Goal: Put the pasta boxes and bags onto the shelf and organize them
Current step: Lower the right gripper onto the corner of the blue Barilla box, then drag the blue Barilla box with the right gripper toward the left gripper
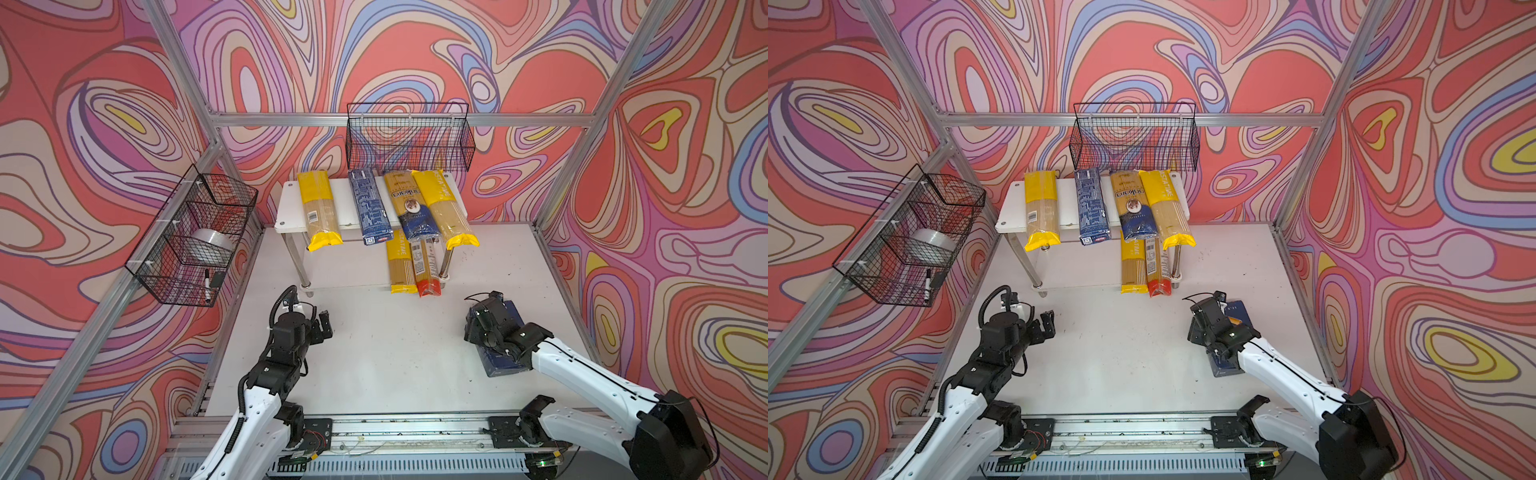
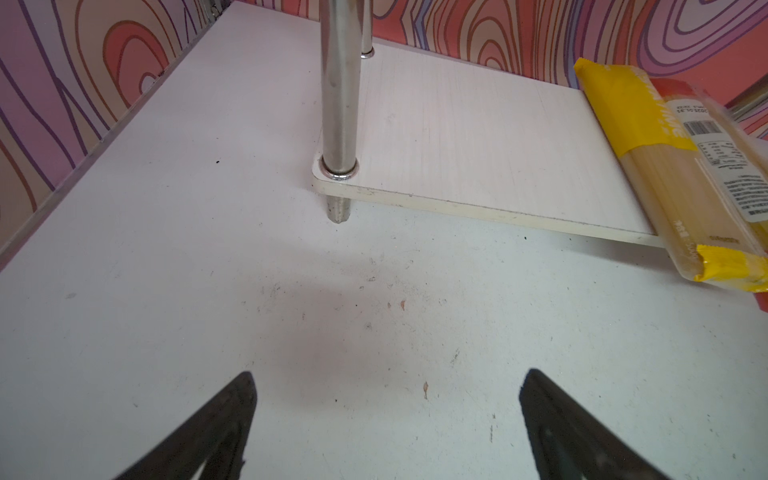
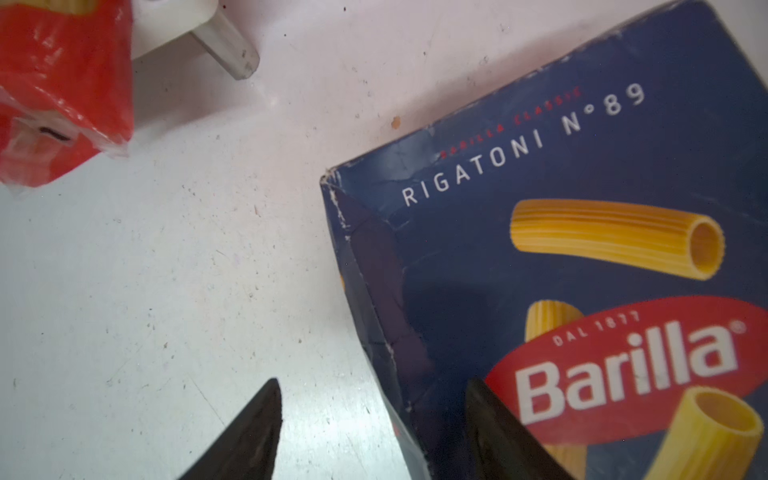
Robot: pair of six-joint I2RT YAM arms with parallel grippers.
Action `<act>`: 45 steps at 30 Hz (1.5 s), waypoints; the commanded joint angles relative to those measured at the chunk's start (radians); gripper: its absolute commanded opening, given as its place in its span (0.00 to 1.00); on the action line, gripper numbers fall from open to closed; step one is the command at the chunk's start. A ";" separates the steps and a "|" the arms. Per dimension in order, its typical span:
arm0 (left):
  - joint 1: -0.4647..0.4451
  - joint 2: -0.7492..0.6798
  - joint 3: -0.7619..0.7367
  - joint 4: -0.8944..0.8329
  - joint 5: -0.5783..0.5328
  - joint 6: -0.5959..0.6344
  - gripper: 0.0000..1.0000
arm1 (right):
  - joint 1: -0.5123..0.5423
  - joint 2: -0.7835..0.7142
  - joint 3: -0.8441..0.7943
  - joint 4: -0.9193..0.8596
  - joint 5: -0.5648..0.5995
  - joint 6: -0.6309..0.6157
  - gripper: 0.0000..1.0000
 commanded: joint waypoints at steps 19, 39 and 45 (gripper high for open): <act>0.006 0.006 -0.012 0.015 0.006 0.004 1.00 | 0.148 0.165 0.024 0.248 -0.567 -0.054 0.72; 0.006 0.013 -0.012 0.029 0.025 0.014 1.00 | 0.318 -0.515 -0.117 -0.277 0.039 0.414 0.76; 0.005 0.012 -0.013 0.030 0.029 0.017 1.00 | 0.317 -0.576 -0.181 -0.225 0.030 0.413 0.78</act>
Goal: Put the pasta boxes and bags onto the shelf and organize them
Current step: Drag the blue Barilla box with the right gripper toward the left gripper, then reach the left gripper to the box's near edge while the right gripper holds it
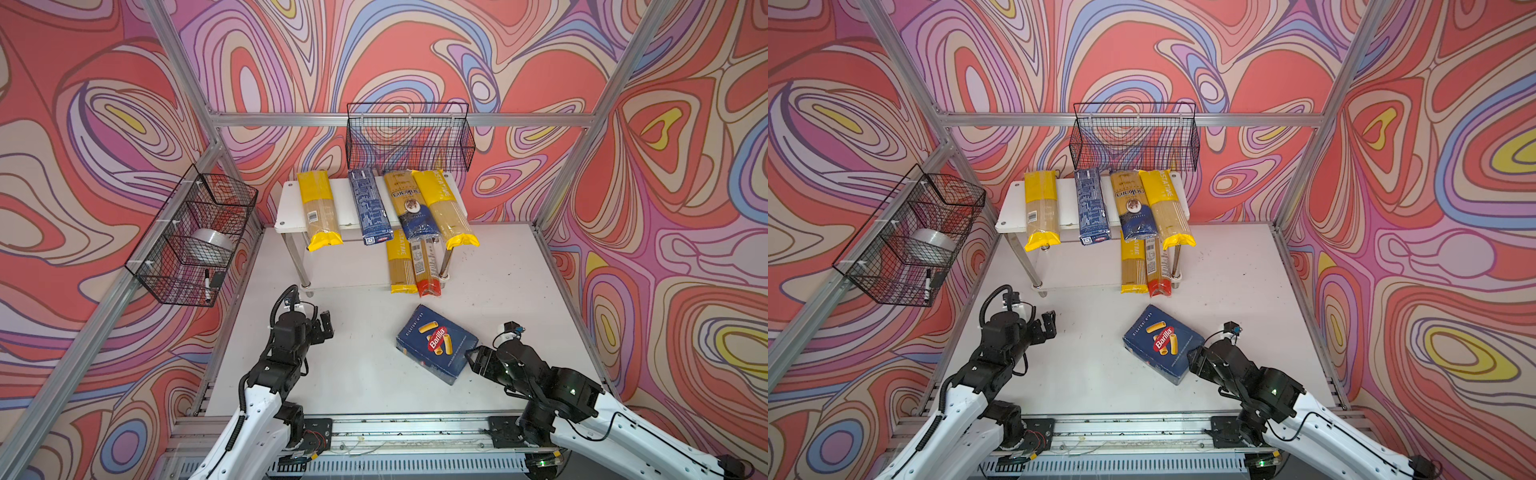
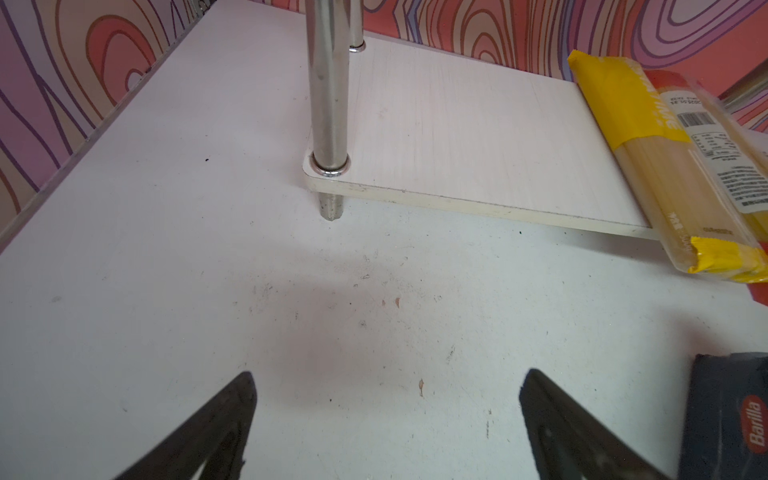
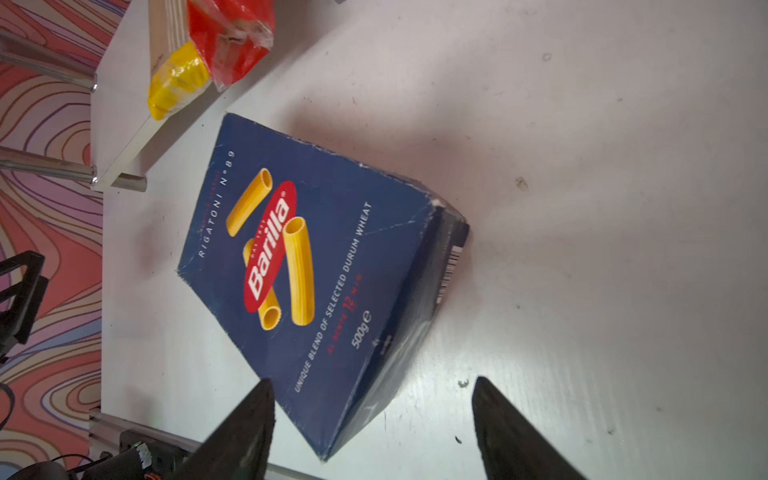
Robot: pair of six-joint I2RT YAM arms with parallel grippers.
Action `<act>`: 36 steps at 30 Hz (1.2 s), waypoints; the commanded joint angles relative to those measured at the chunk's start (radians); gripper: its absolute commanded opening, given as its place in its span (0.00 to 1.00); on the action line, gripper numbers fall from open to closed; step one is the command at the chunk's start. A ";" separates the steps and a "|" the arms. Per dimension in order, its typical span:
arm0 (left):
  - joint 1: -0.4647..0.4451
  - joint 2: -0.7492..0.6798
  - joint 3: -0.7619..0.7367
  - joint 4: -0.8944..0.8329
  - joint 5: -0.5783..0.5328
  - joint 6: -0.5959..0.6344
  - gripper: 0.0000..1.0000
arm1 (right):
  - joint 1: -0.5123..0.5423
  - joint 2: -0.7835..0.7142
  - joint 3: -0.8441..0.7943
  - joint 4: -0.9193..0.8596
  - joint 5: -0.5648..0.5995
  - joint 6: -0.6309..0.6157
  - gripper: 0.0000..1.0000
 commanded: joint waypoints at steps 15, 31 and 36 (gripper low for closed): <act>0.005 -0.033 -0.034 0.058 0.143 0.062 1.00 | -0.003 0.431 0.103 0.279 0.039 -0.226 0.85; -0.047 0.184 -0.011 0.254 0.424 -0.005 1.00 | -0.025 0.705 0.281 0.405 -0.018 -0.385 0.87; -0.187 0.172 -0.043 0.329 0.337 0.050 1.00 | -0.024 0.793 0.330 0.487 -0.093 -0.423 0.88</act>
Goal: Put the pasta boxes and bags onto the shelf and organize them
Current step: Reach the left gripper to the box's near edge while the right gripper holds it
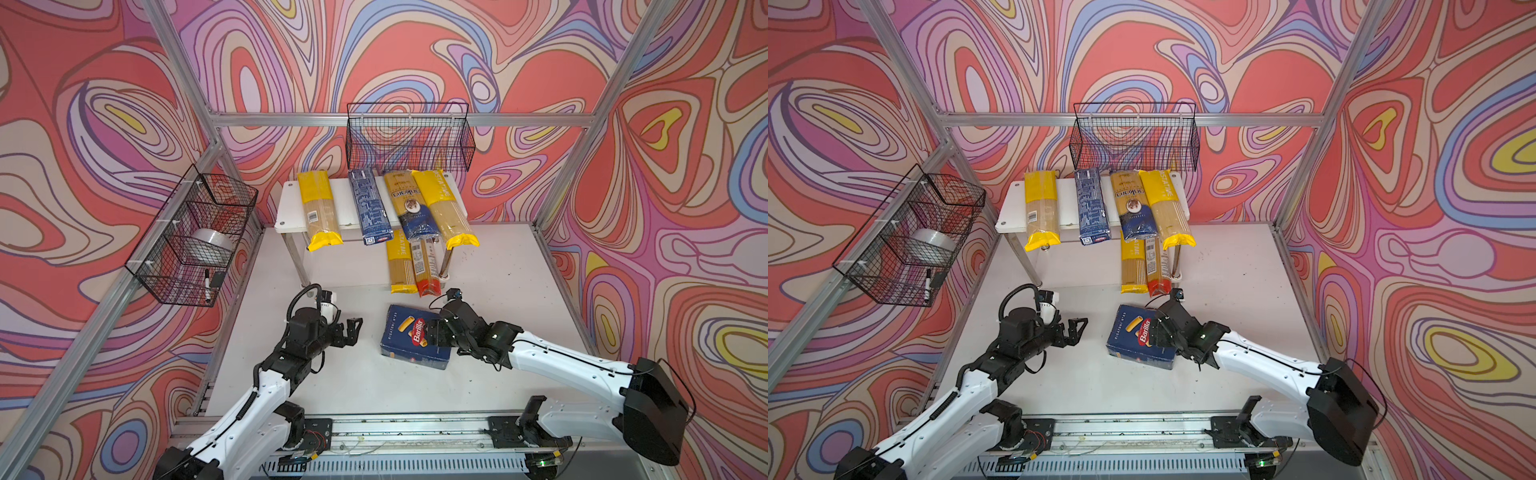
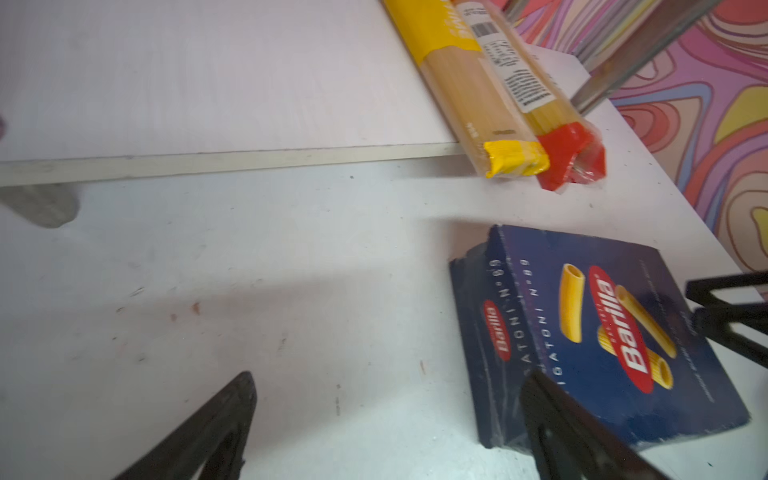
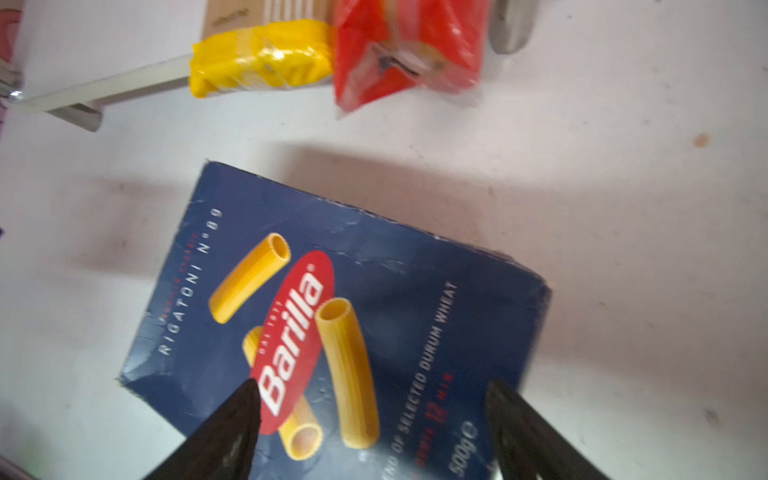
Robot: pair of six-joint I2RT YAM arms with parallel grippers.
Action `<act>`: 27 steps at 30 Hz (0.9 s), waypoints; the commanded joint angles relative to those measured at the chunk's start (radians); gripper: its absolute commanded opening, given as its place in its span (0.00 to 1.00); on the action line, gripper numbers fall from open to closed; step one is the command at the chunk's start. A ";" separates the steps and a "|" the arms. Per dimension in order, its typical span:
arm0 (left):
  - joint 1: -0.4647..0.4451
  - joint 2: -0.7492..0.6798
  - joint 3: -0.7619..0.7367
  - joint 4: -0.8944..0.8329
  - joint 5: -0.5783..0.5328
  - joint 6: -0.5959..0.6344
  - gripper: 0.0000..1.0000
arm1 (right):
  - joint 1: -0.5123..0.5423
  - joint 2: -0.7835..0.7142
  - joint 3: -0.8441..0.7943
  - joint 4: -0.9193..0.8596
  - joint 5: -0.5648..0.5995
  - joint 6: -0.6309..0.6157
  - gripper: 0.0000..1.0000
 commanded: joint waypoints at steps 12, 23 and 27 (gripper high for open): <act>-0.054 0.238 -0.021 0.336 0.080 -0.027 1.00 | -0.002 0.082 0.029 0.112 -0.106 -0.029 0.89; -0.153 0.334 -0.053 0.453 0.098 -0.087 1.00 | 0.001 0.137 0.004 0.244 -0.216 -0.031 0.90; -0.193 0.286 -0.070 0.390 0.059 -0.117 1.00 | 0.008 0.173 0.029 0.259 -0.255 -0.030 0.90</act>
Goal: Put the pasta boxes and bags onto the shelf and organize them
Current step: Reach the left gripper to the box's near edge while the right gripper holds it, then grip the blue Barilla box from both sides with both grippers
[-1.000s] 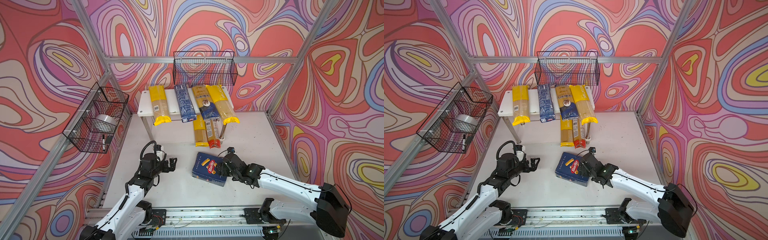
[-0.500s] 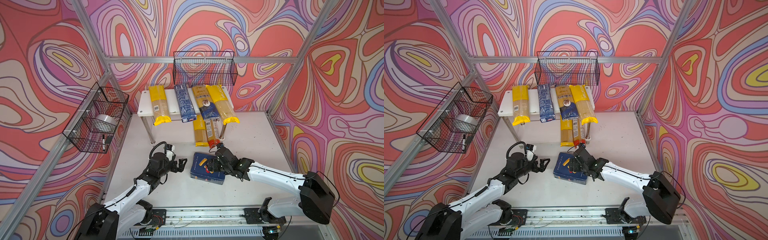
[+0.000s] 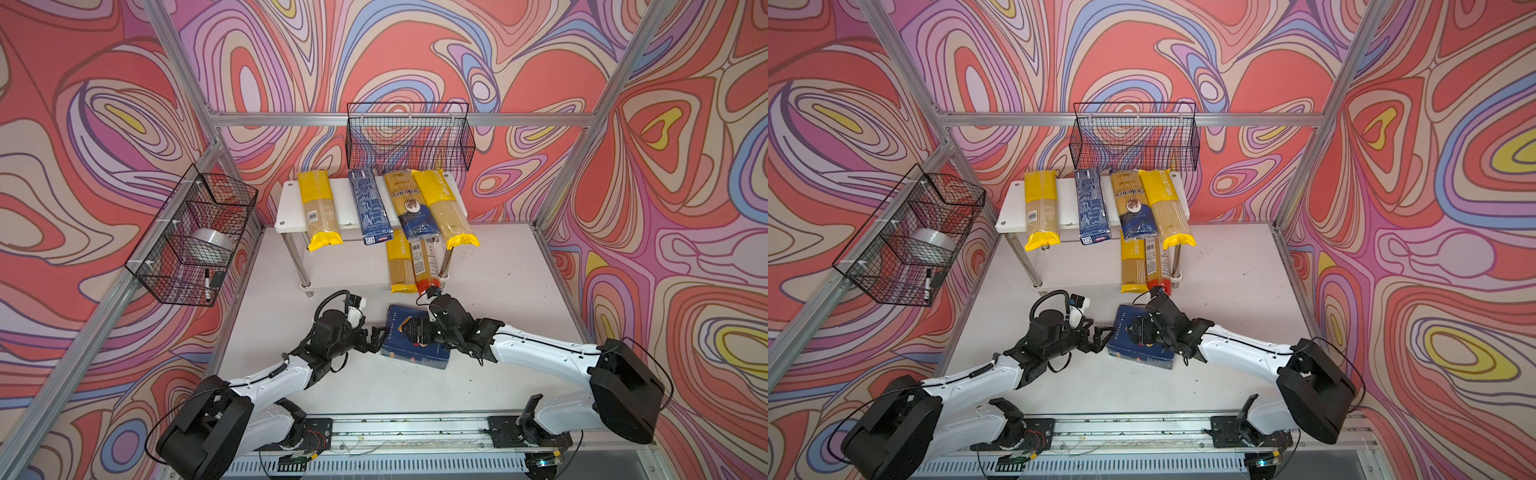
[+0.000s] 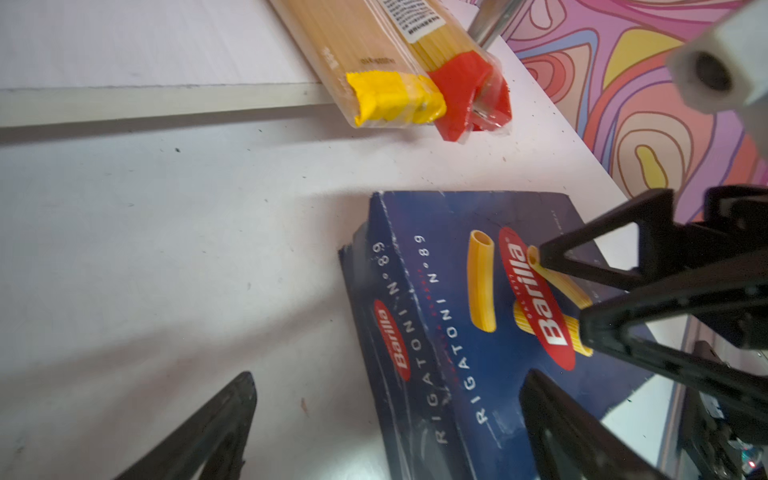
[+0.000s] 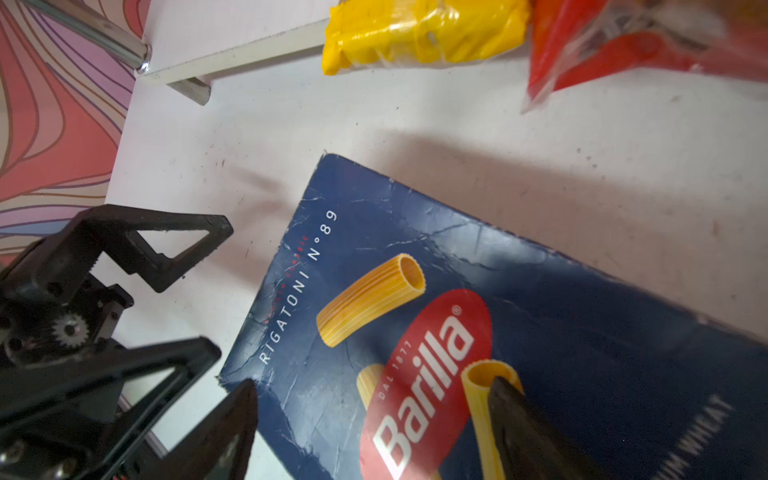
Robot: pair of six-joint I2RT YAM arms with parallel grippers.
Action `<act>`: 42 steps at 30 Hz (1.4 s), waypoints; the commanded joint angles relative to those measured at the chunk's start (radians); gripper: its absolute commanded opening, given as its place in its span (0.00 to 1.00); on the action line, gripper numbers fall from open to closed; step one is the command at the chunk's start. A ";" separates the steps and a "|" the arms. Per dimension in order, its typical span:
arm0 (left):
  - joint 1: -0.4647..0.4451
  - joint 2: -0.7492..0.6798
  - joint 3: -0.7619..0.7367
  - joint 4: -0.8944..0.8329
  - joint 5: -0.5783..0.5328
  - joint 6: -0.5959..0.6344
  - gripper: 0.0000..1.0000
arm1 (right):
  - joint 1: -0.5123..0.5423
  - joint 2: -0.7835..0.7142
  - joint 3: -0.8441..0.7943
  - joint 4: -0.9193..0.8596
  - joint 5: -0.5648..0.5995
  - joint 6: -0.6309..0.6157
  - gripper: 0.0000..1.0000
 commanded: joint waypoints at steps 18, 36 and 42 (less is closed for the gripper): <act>-0.012 -0.234 -0.037 -0.196 -0.056 -0.016 1.00 | 0.050 -0.156 0.021 -0.306 0.216 0.130 0.93; -0.052 0.029 0.046 -0.052 0.018 -0.027 1.00 | 0.047 -0.543 -0.397 -0.094 0.190 0.302 0.94; -0.084 0.055 0.057 -0.045 0.007 -0.026 1.00 | 0.049 -0.437 -0.358 -0.045 0.181 0.266 0.95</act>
